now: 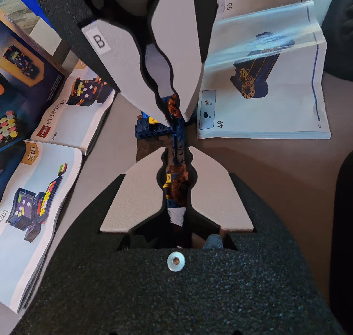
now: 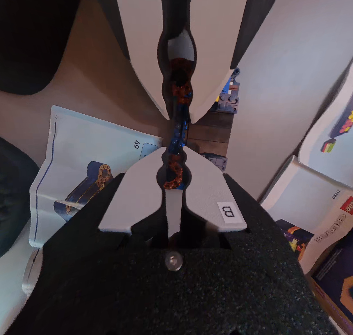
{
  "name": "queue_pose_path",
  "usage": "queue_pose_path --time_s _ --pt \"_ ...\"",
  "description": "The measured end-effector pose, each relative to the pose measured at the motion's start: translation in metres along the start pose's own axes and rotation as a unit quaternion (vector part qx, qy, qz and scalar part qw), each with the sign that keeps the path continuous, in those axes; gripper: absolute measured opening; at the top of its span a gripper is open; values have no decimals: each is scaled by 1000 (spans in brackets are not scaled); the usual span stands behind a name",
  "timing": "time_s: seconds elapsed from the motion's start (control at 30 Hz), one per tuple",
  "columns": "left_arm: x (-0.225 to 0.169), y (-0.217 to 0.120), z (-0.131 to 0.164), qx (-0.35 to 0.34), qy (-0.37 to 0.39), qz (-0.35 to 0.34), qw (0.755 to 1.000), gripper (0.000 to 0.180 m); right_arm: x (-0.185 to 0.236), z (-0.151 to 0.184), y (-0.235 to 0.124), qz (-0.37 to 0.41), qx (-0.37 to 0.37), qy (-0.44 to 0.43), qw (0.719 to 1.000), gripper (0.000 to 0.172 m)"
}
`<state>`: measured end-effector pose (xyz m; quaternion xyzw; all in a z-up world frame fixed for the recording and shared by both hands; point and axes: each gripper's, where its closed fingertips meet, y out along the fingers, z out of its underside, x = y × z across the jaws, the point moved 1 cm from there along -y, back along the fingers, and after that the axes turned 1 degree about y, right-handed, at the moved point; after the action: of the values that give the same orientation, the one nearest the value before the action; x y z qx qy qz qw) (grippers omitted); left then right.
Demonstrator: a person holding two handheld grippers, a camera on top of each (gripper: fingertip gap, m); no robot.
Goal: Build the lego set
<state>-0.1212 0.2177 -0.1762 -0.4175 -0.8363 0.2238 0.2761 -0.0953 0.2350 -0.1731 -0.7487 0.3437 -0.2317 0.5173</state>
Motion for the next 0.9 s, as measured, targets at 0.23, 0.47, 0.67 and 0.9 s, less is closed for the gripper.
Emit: queue_pose_path --time_s 0.23,0.47,0.67,0.9 --pt "-3 3 2 10 6 5 1000 16 -2 2 3 -18 42 0 999 11" --pt "-3 5 5 14 7 4 1000 15 -3 1 6 -28 77 -29 996 11" --pt "-3 5 5 11 6 7 1000 13 -1 1 7 -38 75 -44 995 11" --pt "-4 7 7 12 7 14 1000 13 0 0 8 -48 57 -48 996 11"
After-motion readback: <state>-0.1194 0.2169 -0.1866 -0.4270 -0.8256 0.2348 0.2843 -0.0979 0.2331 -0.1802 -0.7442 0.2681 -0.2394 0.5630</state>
